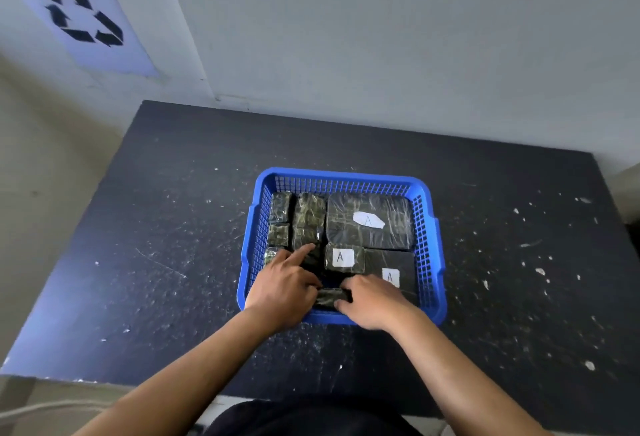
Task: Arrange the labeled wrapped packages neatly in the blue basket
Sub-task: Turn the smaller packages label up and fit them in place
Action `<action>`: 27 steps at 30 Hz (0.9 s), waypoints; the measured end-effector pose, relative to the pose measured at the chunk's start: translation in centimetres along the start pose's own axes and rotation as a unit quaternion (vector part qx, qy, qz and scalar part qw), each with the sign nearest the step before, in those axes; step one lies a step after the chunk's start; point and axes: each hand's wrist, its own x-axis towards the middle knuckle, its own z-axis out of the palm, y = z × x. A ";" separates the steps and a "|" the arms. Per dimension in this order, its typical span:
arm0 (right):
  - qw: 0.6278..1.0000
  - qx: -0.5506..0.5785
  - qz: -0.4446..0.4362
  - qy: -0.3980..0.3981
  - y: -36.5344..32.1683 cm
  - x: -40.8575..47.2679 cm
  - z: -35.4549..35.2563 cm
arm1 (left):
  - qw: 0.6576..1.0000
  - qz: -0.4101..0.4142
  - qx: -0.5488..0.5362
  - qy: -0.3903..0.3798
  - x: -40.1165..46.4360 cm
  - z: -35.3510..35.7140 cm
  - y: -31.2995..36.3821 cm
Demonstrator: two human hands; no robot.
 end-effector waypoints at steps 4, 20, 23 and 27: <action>1.000 -0.015 -0.021 -0.008 -0.2 0.0 -0.8 | 1.000 -0.019 0.013 0.015 0.0 -0.1 0.6; 0.950 0.130 -0.066 0.276 1.9 -2.2 2.0 | 0.995 0.089 -0.027 0.023 -0.8 -0.2 0.1; 0.947 0.064 -0.081 0.303 1.8 -2.1 2.2 | 0.995 0.087 -0.028 0.032 -0.6 -0.2 0.3; 0.950 0.047 -0.084 0.296 1.8 -1.6 2.0 | 0.995 0.085 -0.015 0.049 -0.8 0.0 0.6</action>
